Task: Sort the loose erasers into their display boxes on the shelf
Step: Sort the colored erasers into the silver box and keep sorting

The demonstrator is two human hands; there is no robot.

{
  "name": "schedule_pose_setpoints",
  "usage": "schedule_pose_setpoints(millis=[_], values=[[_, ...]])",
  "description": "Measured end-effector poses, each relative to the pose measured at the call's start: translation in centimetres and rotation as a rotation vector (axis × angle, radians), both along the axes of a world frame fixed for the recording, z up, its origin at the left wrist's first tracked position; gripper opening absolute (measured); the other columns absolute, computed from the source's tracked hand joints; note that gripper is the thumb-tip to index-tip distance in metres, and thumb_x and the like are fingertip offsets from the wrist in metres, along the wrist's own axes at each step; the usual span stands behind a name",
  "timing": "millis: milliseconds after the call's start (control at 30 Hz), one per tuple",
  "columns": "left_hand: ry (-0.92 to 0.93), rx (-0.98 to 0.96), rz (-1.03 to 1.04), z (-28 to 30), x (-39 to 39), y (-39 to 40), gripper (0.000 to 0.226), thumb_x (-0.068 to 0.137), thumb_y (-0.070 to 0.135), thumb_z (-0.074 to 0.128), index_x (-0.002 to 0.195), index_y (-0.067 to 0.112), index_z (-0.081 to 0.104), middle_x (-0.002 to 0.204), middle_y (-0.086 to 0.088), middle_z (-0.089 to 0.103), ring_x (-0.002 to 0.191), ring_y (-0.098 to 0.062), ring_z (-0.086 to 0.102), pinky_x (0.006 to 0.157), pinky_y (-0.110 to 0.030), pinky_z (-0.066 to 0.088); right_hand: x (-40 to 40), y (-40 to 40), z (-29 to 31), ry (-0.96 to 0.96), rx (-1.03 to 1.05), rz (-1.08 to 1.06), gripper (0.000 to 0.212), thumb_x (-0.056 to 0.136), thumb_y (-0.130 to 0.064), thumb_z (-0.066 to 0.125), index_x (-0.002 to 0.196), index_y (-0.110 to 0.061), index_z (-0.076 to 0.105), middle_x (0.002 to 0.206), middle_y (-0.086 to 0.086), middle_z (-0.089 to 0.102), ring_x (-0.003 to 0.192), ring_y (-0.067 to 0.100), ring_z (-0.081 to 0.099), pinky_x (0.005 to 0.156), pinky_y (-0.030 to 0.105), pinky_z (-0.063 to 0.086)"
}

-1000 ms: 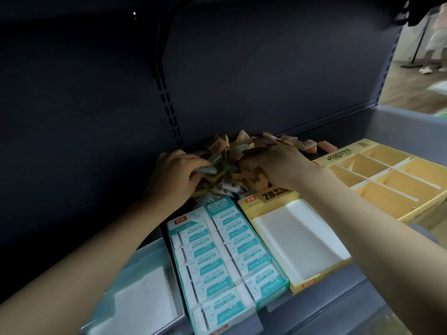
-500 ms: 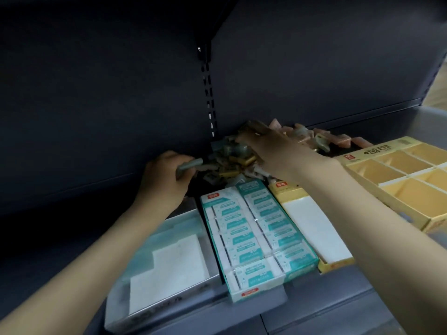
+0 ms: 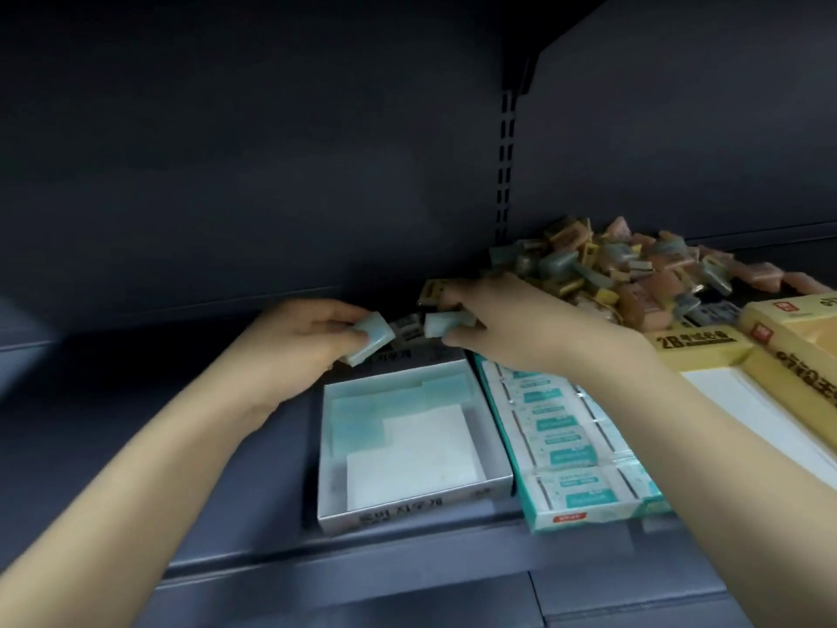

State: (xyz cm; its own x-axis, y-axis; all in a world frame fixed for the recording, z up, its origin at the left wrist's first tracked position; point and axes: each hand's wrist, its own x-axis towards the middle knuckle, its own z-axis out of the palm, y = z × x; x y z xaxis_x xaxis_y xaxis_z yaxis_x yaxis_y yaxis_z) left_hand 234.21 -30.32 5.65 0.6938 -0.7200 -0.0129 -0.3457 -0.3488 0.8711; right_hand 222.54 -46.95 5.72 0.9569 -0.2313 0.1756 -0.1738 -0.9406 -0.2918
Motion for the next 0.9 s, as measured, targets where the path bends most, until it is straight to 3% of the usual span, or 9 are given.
schedule_pose_setpoints(millis=[133, 233, 333, 467, 567, 633, 733, 900], values=[[0.199, -0.064, 0.054, -0.6, 0.4, 1.5, 0.021, 0.088, 0.002, 0.055, 0.103, 0.017, 0.06, 0.091, -0.008, 0.066, 0.08, -0.016, 0.063, 0.065, -0.02, 0.049, 0.6, 0.8, -1.4, 0.003, 0.011, 0.034, 0.024, 0.09, -0.024, 0.058, 0.113, -0.015, 0.062, 0.072, -0.013, 0.043, 0.072, 0.007, 0.04, 0.056, 0.02, 0.029], [0.26, -0.106, 0.058, -1.2, 0.5, 2.3, 0.037, 0.088, -0.003, 0.052, 0.115, 0.021, 0.056, 0.096, -0.013, 0.062, 0.084, -0.018, 0.063, 0.066, -0.018, 0.055, 0.8, 0.7, -2.0, -0.037, 0.059, 0.034, 0.02, 0.089, -0.025, 0.06, 0.105, -0.015, 0.066, 0.064, -0.016, 0.042, 0.061, 0.001, 0.042, 0.056, 0.013, 0.032], [0.225, -0.073, 0.038, -1.3, 0.3, 2.8, 0.032, 0.088, -0.005, 0.051, 0.103, 0.019, 0.065, 0.103, -0.01, 0.063, 0.087, -0.014, 0.062, 0.067, -0.016, 0.055, 0.7, 0.6, -2.1, -0.033, 0.106, 0.038, 0.019, 0.088, -0.027, 0.061, 0.104, -0.018, 0.067, 0.066, -0.013, 0.049, 0.06, -0.001, 0.044, 0.056, 0.01, 0.033], [0.175, -0.082, 0.112, -1.2, 0.6, 2.7, 0.009, 0.083, 0.009, 0.065, 0.083, 0.018, 0.067, 0.084, -0.003, 0.069, 0.078, -0.009, 0.061, 0.066, -0.019, 0.05, 0.2, 0.4, -1.9, -0.017, 0.319, 0.048, 0.013, 0.087, -0.03, 0.064, 0.099, -0.032, 0.066, 0.083, 0.011, 0.066, 0.063, 0.01, 0.054, 0.061, 0.02, 0.041], [0.127, -0.128, 0.167, -1.4, 0.6, 2.3, 0.009, 0.078, 0.013, 0.07, 0.075, 0.018, 0.064, 0.065, 0.008, 0.066, 0.059, 0.0, 0.055, 0.058, -0.015, 0.041, -0.4, 0.4, -1.5, -0.009, 0.553, 0.089, 0.015, 0.088, -0.024, 0.063, 0.097, -0.036, 0.065, 0.094, 0.007, 0.071, 0.083, 0.016, 0.066, 0.083, 0.028, 0.05], [0.135, -0.166, 0.157, -1.6, 0.2, 2.2, 0.007, 0.079, 0.012, 0.069, 0.08, 0.018, 0.065, 0.066, 0.006, 0.066, 0.056, 0.002, 0.055, 0.053, -0.011, 0.043, -0.9, 0.3, -1.3, -0.01, 0.675, 0.109, 0.019, 0.089, -0.017, 0.062, 0.095, -0.034, 0.065, 0.092, 0.003, 0.072, 0.08, 0.006, 0.066, 0.08, 0.02, 0.05], [0.151, -0.231, 0.131, -2.1, -0.4, 2.5, 0.018, 0.084, 0.012, 0.064, 0.097, 0.023, 0.066, 0.078, 0.001, 0.068, 0.063, 0.002, 0.059, 0.057, -0.007, 0.046, -1.4, 0.1, -1.2, -0.017, 0.861, 0.101, 0.021, 0.089, -0.008, 0.059, 0.098, -0.026, 0.064, 0.082, -0.003, 0.072, 0.073, 0.0, 0.065, 0.068, 0.012, 0.05], [0.075, -0.203, 0.148, -2.8, -1.1, 2.8, 0.023, 0.089, 0.015, 0.058, 0.106, 0.029, 0.067, 0.096, 0.006, 0.07, 0.087, -0.001, 0.063, 0.076, -0.008, 0.049, -2.2, 0.3, -1.1, -0.075, 0.917, -0.018, 0.018, 0.087, -0.01, 0.062, 0.095, -0.027, 0.059, 0.083, 0.002, 0.073, 0.073, 0.012, 0.066, 0.074, 0.025, 0.055]])
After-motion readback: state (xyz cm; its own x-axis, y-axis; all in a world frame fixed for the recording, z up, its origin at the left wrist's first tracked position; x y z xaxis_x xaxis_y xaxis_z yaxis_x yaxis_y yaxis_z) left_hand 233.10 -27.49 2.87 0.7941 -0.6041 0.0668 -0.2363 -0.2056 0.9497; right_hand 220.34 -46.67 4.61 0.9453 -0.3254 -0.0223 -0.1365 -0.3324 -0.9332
